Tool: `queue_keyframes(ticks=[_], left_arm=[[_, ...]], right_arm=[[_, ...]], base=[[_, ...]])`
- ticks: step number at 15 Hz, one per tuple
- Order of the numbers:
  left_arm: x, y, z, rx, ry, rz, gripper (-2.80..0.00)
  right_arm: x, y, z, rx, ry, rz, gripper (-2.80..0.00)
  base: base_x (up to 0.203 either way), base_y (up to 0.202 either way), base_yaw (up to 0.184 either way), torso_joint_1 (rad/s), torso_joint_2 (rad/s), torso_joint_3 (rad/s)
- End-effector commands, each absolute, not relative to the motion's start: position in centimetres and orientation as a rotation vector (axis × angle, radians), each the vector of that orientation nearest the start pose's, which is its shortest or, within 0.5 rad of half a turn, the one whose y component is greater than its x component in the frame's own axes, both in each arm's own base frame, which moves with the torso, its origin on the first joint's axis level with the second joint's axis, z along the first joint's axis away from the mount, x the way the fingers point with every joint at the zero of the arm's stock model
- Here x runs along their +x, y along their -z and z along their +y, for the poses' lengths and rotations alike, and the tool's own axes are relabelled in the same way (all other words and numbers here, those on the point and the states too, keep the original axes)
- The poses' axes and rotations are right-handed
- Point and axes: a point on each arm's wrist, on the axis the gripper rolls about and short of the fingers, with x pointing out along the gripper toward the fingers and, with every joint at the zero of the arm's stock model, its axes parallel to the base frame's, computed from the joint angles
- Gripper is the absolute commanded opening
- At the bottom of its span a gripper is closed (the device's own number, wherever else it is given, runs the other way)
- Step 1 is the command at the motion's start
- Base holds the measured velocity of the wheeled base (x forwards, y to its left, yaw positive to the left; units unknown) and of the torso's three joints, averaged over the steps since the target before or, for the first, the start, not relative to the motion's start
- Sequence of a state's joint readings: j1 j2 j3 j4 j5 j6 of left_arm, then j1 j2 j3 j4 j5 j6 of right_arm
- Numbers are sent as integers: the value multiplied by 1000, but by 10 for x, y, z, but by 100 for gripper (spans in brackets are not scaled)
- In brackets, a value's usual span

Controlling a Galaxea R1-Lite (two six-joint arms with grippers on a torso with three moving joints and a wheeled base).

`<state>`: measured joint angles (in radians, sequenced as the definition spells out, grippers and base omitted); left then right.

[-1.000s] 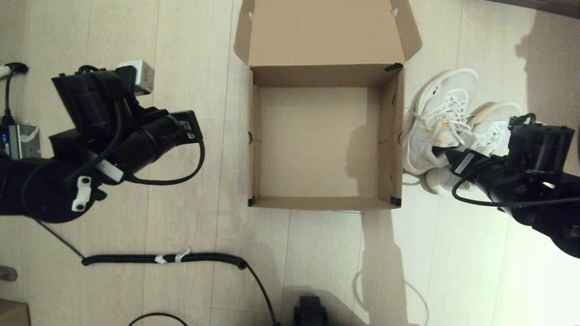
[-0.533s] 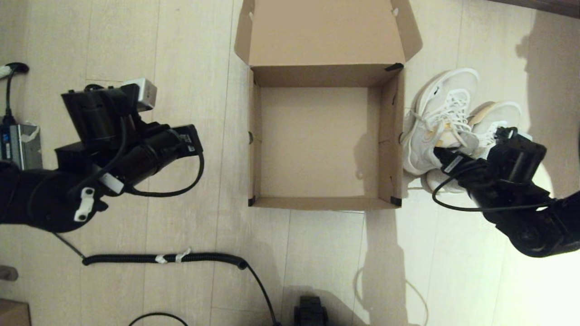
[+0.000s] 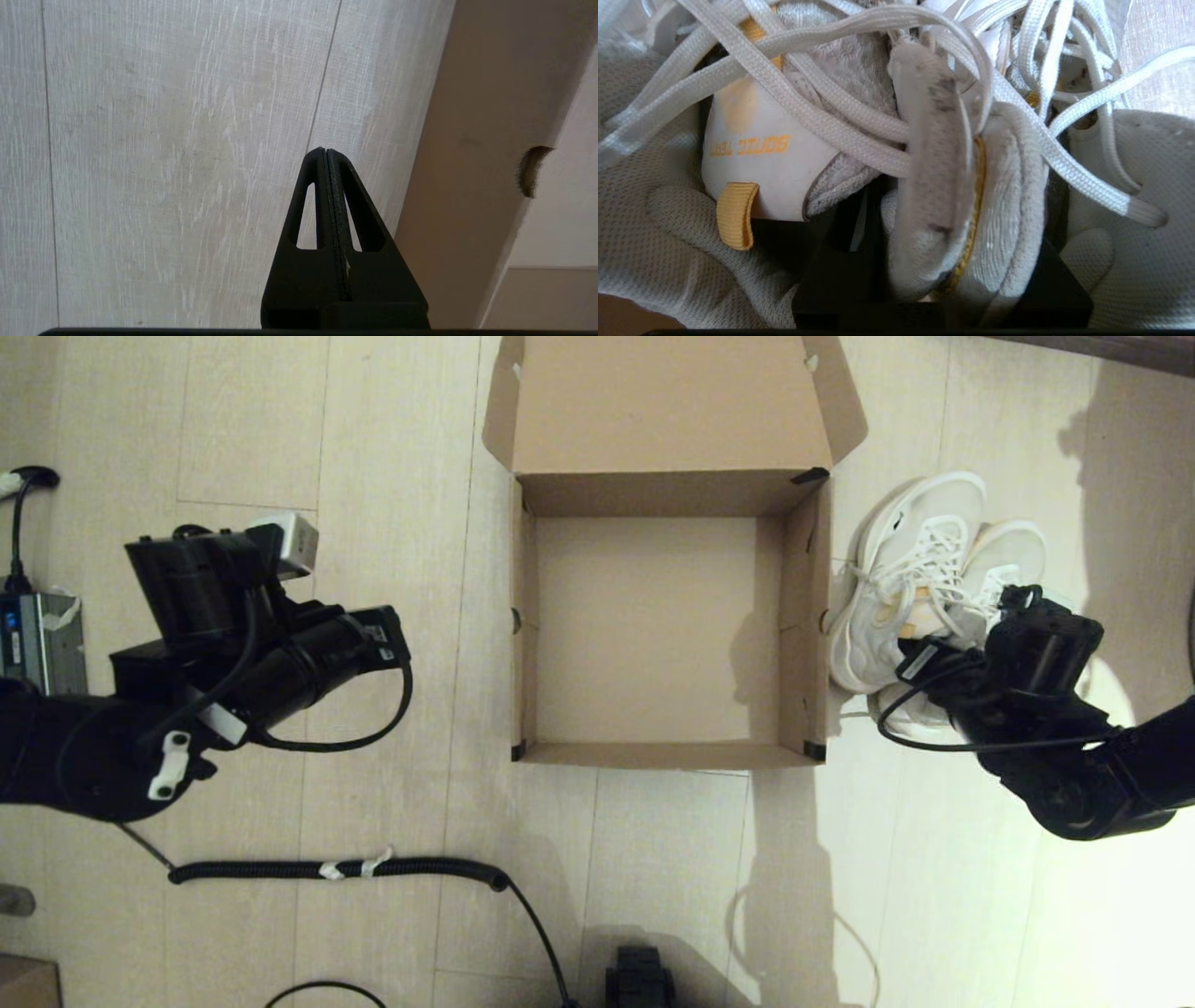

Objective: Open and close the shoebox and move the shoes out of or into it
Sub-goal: Put the shoes into the shoe box

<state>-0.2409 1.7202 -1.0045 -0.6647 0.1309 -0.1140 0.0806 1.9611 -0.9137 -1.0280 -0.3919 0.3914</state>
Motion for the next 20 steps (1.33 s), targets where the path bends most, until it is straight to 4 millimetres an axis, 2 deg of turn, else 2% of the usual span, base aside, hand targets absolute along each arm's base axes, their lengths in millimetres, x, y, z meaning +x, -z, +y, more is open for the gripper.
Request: queue_keyframes(ticks=[1,3,6,12,14,17,20], left_arm=[[318,-235,-75,-107,106,50,-280],[313,-239,-74,-108,106,41,-280],[306,-238,-72,-107,105,48,-280],[288,-236,-68,-103,100,58,-280],[287,-233,-67,-100,98,67,-280],[283,-228,-66,-97,94,84,-280],[283,-225,-66,-91,88,96,-280]], right_arm=[[355,-189,20,386,306,-50,-280],[335,-225,19,383,296,-33,-280],[292,-272,15,384,288,-39,-280],[192,-335,19,406,164,-65,-280],[170,-345,35,418,56,-43,-280],[143,-349,62,466,-151,15,-280],[138,-342,82,510,-260,88,-280]], base=[[0,0,0,0,0,0],[0,0,0,0,0,0],[0,0,0,0,0,0],[0,0,0,0,0,0],[0,0,0,0,0,0],[0,0,0,0,0,0],[0,0,0,0,0,0]])
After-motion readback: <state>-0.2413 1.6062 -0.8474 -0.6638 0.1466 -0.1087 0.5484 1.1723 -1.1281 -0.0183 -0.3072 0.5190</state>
